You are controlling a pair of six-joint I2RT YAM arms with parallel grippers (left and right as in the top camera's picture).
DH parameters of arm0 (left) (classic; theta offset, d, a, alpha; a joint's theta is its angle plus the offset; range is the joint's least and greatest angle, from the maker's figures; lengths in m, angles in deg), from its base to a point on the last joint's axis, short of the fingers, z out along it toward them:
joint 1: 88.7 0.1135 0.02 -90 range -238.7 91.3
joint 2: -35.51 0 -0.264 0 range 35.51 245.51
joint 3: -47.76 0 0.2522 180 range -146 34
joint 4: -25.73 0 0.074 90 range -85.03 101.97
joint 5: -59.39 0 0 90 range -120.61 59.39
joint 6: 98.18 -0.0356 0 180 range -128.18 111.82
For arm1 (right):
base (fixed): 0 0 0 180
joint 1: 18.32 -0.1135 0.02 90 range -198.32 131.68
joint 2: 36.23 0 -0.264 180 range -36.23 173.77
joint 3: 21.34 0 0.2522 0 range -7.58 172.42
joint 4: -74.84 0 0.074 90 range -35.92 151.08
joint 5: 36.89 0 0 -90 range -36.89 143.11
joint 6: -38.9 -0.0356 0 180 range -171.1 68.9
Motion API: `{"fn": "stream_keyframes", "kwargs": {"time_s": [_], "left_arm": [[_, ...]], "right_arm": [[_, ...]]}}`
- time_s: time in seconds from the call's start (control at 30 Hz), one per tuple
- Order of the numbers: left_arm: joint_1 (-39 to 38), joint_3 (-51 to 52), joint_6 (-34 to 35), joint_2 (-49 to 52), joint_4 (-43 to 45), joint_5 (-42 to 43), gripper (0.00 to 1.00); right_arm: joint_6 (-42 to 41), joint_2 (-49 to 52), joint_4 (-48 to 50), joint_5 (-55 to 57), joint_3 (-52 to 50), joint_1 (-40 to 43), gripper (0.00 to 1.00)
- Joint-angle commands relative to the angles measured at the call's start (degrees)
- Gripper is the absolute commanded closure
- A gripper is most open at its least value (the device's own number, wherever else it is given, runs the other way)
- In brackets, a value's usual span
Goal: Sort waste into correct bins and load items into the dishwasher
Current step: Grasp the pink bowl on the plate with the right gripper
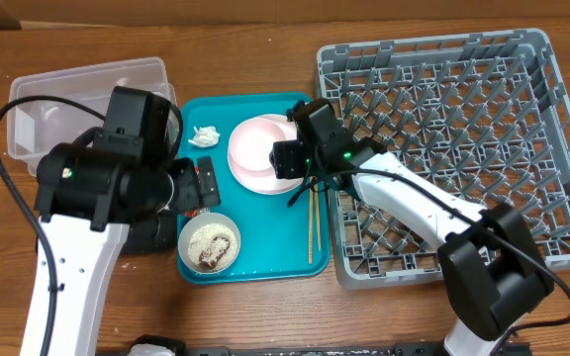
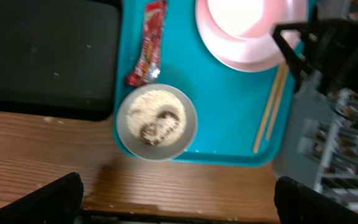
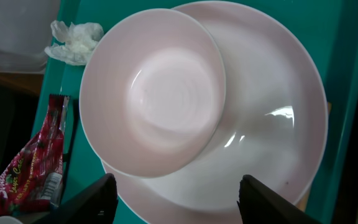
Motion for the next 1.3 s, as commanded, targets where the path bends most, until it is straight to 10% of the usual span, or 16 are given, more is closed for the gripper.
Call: {"fn": "stream_keyframes", "kwargs": {"time_s": [0.0, 0.4, 0.67, 1.27], "left_arm": [[0.1, -1.1, 0.4, -3.6, 0.5, 6.2, 0.0], [0.1, -1.1, 0.4, -15.8, 4.3, 5.7, 0.0], [0.1, -0.9, 0.4, -16.2, 2.4, 5.5, 0.0], [0.1, -0.8, 0.4, -13.7, 2.5, 5.5, 0.0]], "right_arm": [[-2.2, 1.1, 1.7, 1.5, 1.7, -0.4, 0.37], [-7.0, 6.2, 8.0, 4.1, 1.6, -0.8, 0.51], [-7.1, 6.1, 6.7, 4.2, 1.7, -1.3, 0.96], [-6.7, -4.0, -0.4, 8.4, 2.7, -1.4, 0.96]]}}
